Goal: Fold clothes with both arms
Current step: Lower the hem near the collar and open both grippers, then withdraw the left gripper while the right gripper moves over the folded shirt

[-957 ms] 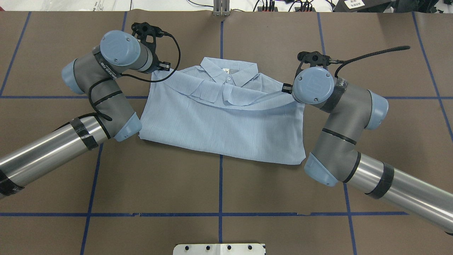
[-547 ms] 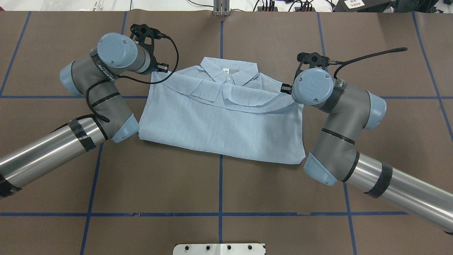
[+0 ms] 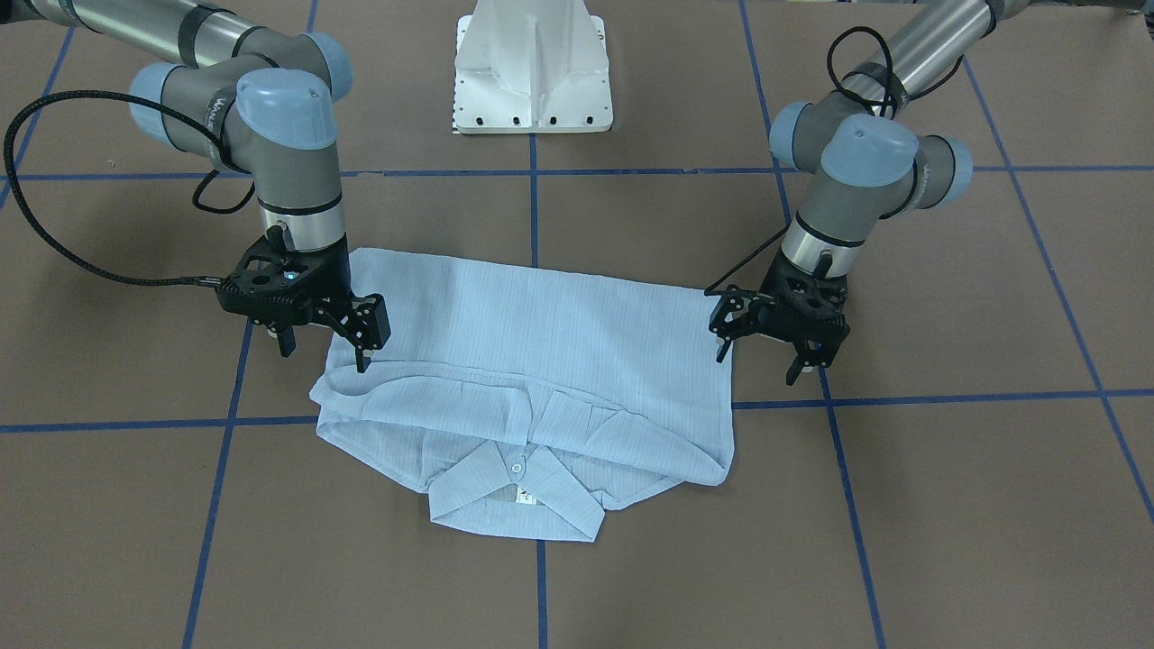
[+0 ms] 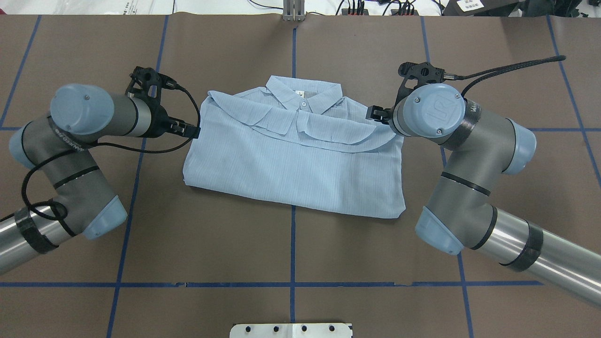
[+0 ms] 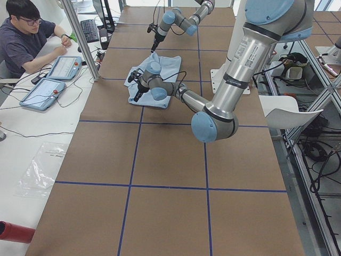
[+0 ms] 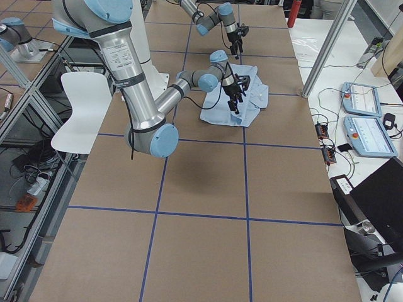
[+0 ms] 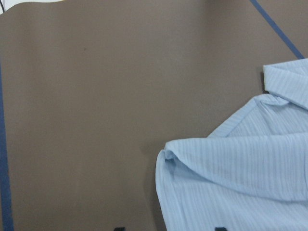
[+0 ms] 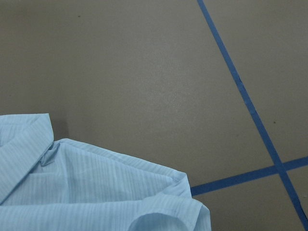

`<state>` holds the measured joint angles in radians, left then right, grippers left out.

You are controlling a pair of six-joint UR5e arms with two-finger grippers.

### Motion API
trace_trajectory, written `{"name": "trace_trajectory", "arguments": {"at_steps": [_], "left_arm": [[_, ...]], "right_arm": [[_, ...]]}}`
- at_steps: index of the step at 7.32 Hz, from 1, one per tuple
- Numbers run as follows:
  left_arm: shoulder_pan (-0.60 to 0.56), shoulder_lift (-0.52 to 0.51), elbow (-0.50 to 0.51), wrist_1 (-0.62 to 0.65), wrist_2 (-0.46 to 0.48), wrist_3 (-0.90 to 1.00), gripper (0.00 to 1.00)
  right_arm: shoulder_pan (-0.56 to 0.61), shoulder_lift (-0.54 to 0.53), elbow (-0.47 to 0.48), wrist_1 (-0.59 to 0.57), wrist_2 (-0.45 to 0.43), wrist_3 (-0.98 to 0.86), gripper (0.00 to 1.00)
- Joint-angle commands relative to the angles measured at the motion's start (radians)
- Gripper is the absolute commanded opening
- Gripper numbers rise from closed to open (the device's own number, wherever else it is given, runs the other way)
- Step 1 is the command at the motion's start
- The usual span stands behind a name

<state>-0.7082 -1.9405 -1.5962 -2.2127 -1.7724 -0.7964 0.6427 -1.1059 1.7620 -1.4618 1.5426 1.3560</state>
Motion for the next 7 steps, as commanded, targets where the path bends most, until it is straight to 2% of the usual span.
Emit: {"name": "trace_trajectory", "arguments": {"at_steps": [1, 3, 4, 5, 6, 7], "left_arm": [[0.068, 0.038, -0.019, -0.025, 0.005, -0.065, 1.0], [0.116, 0.052, -0.021, -0.047, 0.033, -0.104, 0.97], [0.136, 0.052, -0.031, -0.048, 0.044, -0.142, 0.79], [0.157, 0.063, -0.051, -0.048, 0.053, -0.156, 0.42], [0.168, 0.086, -0.073, -0.047, 0.053, -0.156, 0.1], [0.171, 0.109, -0.088, -0.047, 0.056, -0.156, 0.0]], "right_arm": [[-0.003, -0.003, 0.01, 0.0, -0.002, 0.0, 1.0], [-0.011, -0.003, 0.01, 0.0, -0.007, 0.002, 1.0], [-0.014, -0.003, 0.01, 0.0, -0.009, 0.002, 1.0], [-0.014, -0.003, 0.01, 0.0, -0.01, 0.002, 1.0], [-0.014, -0.003, 0.01, 0.0, -0.01, 0.002, 1.0], [-0.014, -0.003, 0.01, 0.0, -0.01, 0.002, 1.0]]}}
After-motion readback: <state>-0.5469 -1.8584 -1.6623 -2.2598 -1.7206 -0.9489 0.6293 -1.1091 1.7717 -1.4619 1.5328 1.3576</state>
